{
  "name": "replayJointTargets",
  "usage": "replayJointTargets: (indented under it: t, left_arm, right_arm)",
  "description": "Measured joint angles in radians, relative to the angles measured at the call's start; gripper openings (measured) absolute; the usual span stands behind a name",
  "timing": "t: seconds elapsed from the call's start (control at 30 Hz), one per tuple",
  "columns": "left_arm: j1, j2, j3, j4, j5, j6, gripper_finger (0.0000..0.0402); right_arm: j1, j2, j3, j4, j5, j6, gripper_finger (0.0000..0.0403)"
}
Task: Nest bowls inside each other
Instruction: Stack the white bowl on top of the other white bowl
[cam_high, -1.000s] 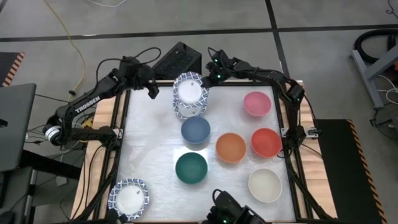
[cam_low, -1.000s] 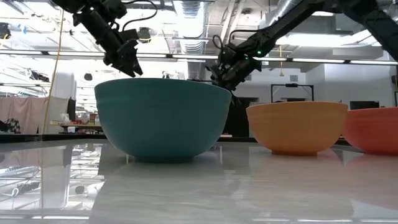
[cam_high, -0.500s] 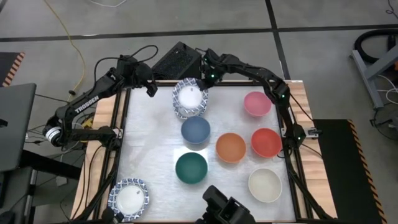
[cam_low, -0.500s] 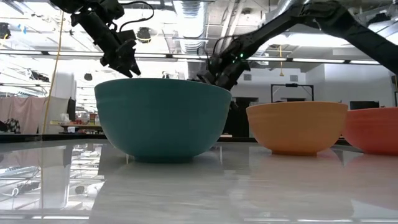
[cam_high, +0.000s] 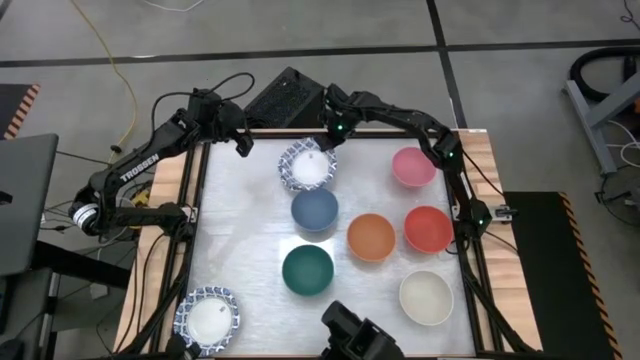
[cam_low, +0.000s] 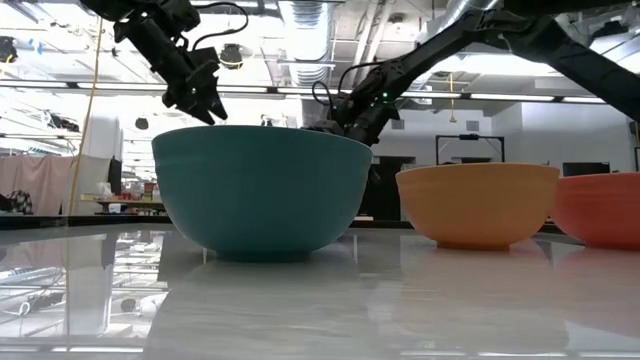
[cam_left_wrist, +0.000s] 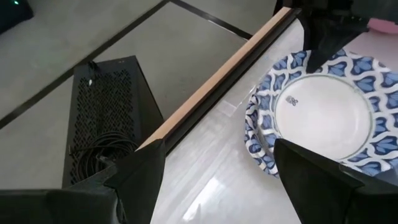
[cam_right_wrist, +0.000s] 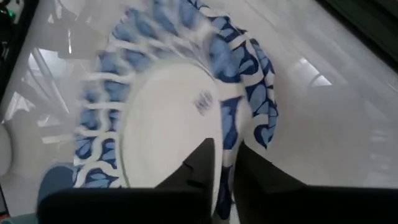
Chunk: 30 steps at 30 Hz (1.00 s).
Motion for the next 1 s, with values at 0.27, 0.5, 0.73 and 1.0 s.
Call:
replayJointTargets:
  t: [0.27, 0.5, 0.73, 1.0]
  left_arm:
    - [0.000, 0.000, 0.000, -0.013, 0.000, -0.001, 0.0289]
    - [0.000, 0.000, 0.000, -0.023, 0.000, -0.001, 0.0289]
    - [0.000, 0.000, 0.000, -0.022, -0.001, 0.003, 0.0289]
    - [0.000, -0.021, 0.000, -0.022, -0.007, 0.013, 0.0289]
  right_arm:
    - [0.017, 0.000, 0.000, 0.007, -0.005, -0.054, 0.0161]
    - [-0.022, -0.002, 0.000, 0.007, -0.011, -0.020, 0.0201]
    - [-0.041, -0.006, 0.025, -0.044, -0.054, -0.025, 0.0202]
    - [-0.075, -0.064, 0.052, -0.138, -0.050, -0.118, 0.0165]
